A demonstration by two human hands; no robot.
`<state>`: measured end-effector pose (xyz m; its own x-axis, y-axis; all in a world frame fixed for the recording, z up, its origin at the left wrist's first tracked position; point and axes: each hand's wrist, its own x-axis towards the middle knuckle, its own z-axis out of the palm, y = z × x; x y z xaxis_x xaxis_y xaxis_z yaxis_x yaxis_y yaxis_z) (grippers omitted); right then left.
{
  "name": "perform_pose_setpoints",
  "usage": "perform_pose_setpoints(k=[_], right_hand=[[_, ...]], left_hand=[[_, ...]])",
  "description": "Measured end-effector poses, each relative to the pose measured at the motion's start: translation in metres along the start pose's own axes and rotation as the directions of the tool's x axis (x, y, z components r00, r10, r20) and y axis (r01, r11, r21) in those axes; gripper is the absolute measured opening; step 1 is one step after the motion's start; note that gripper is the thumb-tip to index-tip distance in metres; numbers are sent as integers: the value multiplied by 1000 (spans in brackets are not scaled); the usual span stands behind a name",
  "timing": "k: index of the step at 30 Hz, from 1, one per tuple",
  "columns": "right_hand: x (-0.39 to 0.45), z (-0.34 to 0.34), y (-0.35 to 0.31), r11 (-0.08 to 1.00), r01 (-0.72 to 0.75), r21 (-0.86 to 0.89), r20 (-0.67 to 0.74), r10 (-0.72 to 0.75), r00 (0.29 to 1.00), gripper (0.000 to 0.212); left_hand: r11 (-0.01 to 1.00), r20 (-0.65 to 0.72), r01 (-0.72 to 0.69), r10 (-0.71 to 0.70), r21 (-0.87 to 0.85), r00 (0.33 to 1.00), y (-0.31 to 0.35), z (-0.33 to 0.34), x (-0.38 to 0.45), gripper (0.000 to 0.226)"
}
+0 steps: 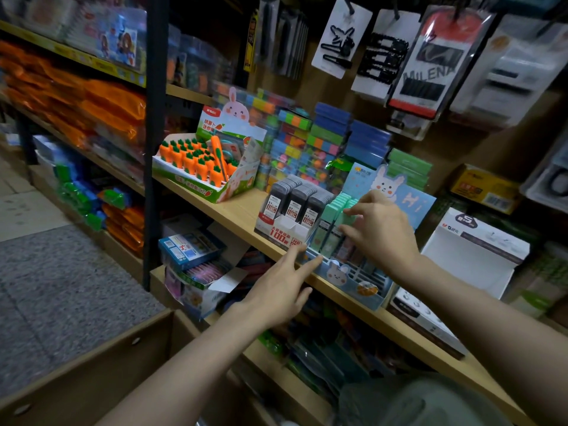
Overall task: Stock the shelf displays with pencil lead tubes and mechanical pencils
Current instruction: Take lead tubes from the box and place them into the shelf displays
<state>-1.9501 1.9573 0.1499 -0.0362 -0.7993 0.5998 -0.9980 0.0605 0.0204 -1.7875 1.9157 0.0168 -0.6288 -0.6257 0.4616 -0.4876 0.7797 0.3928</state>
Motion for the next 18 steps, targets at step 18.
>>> perform_pose_setpoints(k=[18], right_hand=[[-25, -11, 4, 987, 20, 159, 205, -53, 977, 64]], left_hand=[[987, 177, 91, -66, -136, 982, -1, -12, -25, 75]])
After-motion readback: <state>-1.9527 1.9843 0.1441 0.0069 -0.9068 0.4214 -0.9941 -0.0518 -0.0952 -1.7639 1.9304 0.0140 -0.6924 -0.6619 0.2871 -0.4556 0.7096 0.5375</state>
